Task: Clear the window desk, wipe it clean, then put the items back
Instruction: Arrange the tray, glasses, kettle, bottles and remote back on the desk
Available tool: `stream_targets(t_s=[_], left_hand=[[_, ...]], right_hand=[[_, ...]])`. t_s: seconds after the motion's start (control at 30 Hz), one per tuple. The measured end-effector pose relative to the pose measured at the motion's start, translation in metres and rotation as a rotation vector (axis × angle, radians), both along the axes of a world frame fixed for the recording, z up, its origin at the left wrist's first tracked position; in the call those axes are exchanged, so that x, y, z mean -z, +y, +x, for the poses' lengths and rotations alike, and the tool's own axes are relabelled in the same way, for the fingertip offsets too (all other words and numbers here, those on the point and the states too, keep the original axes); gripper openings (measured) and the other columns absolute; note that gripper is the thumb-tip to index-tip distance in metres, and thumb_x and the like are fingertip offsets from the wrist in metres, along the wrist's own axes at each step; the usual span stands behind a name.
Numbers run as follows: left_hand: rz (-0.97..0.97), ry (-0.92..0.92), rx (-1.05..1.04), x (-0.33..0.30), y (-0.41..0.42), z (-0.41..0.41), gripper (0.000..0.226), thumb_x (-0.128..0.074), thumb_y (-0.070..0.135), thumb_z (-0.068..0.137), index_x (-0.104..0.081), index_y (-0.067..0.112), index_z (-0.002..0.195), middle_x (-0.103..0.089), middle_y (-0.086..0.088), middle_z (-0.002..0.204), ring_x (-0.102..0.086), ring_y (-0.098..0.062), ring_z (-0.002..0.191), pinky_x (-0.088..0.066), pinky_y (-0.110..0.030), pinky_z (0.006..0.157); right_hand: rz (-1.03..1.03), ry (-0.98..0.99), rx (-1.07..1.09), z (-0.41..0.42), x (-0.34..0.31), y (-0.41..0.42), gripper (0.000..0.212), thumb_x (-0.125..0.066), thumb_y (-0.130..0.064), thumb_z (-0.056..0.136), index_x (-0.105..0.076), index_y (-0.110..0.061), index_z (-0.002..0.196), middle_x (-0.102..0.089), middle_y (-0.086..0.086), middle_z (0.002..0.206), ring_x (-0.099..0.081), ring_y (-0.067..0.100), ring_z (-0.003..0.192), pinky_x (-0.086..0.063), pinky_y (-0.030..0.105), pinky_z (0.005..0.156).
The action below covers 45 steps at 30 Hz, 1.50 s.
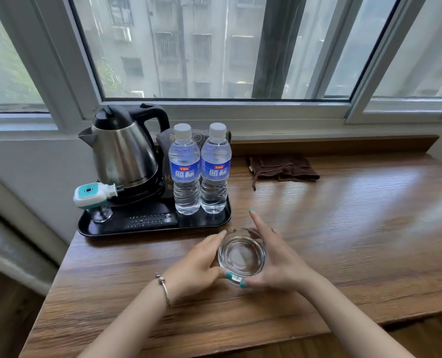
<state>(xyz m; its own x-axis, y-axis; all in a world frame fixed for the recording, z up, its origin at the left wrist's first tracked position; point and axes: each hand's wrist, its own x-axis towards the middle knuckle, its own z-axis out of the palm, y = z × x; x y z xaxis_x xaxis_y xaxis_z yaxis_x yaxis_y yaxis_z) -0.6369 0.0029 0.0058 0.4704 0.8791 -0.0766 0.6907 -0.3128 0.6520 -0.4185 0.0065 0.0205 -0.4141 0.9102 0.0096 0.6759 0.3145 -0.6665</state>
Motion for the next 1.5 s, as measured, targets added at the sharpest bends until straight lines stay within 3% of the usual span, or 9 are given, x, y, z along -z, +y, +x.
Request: stream_targets(t_s=[0.23,0.3,0.43,0.53,0.6,0.77,0.97,1.23,1.5], left_hand=[[0.069,-0.081,-0.058,-0.019,0.017,0.022,0.082,-0.066,0.019,0.089,-0.015,0.006,0.151,-0.020,-0.007,0.158,-0.015,-0.012,0.146,-0.007,-0.012,0.115],[0.078,-0.101,-0.075,-0.027,0.024,0.031,0.083,-0.065,0.019,0.090,-0.012,0.006,0.152,-0.017,-0.006,0.159,-0.012,-0.011,0.147,-0.008,-0.015,0.117],[0.093,-0.169,-0.118,-0.041,0.034,0.046,0.082,-0.061,0.021,0.092,-0.006,0.010,0.152,-0.013,0.000,0.159,-0.007,0.001,0.142,-0.003,0.000,0.108],[0.073,-0.211,-0.156,-0.048,0.041,0.059,0.081,-0.057,0.022,0.095,-0.001,0.009,0.153,-0.013,-0.006,0.160,-0.011,-0.012,0.147,-0.011,-0.017,0.117],[0.069,-0.224,-0.191,-0.050,0.046,0.067,0.080,-0.054,0.024,0.097,0.001,0.010,0.153,-0.004,-0.002,0.162,-0.003,-0.006,0.147,-0.005,-0.013,0.116],[0.040,-0.249,-0.289,-0.049,0.066,0.088,0.083,-0.054,0.025,0.097,0.006,0.011,0.153,0.003,0.001,0.161,0.003,0.002,0.142,0.001,-0.002,0.106],[0.001,-0.267,-0.392,-0.045,0.091,0.109,0.085,-0.056,0.025,0.095,0.007,0.017,0.152,-0.006,0.011,0.153,0.003,0.013,0.130,0.004,0.010,0.093],[-0.079,-0.286,-0.543,-0.042,0.129,0.127,0.091,-0.054,0.023,0.095,0.017,0.010,0.150,0.017,0.000,0.160,0.014,-0.009,0.146,0.004,-0.018,0.113],[-0.122,-0.230,-0.649,-0.033,0.158,0.131,0.089,-0.053,0.019,0.094,0.015,0.003,0.149,0.014,-0.011,0.160,0.014,-0.017,0.147,0.004,-0.024,0.117]], right_hand=[[0.015,0.176,0.003,0.023,-0.008,0.032,0.144,-0.091,-0.049,0.045,-0.002,-0.032,0.157,-0.056,-0.004,0.129,-0.050,0.009,0.127,-0.034,0.046,0.114],[0.047,0.201,-0.023,0.029,-0.015,0.045,0.145,-0.091,-0.049,0.044,-0.004,-0.027,0.158,-0.056,-0.007,0.128,-0.051,0.007,0.127,-0.031,0.050,0.115],[0.087,0.261,-0.045,0.041,-0.027,0.070,0.140,-0.093,-0.047,0.044,-0.007,-0.041,0.155,-0.055,-0.003,0.131,-0.051,0.007,0.128,-0.038,0.041,0.113],[0.107,0.290,-0.050,0.050,-0.034,0.089,0.139,-0.095,-0.043,0.044,-0.009,-0.047,0.153,-0.054,-0.001,0.133,-0.049,0.009,0.131,-0.037,0.039,0.114],[0.103,0.293,-0.054,0.056,-0.037,0.103,0.141,-0.096,-0.038,0.045,-0.009,-0.046,0.155,-0.056,-0.004,0.129,-0.049,0.007,0.130,-0.037,0.037,0.114],[0.062,0.319,-0.065,0.066,-0.040,0.146,0.139,-0.096,-0.032,0.045,-0.011,-0.047,0.154,-0.059,-0.028,0.116,-0.054,-0.008,0.119,-0.039,0.008,0.099],[0.008,0.329,-0.031,0.064,-0.040,0.197,0.137,-0.095,-0.041,0.037,-0.011,-0.068,0.142,-0.057,-0.016,0.122,-0.053,0.002,0.126,-0.042,0.040,0.112],[-0.022,0.301,-0.057,0.041,-0.028,0.254,0.135,-0.094,-0.047,0.036,-0.011,-0.071,0.140,-0.056,-0.005,0.128,-0.052,0.004,0.127,-0.042,0.040,0.111],[-0.095,0.263,-0.089,0.029,-0.009,0.282,0.134,-0.091,-0.045,0.036,-0.010,-0.073,0.138,-0.056,-0.016,0.121,-0.053,0.002,0.125,-0.042,0.038,0.111]])
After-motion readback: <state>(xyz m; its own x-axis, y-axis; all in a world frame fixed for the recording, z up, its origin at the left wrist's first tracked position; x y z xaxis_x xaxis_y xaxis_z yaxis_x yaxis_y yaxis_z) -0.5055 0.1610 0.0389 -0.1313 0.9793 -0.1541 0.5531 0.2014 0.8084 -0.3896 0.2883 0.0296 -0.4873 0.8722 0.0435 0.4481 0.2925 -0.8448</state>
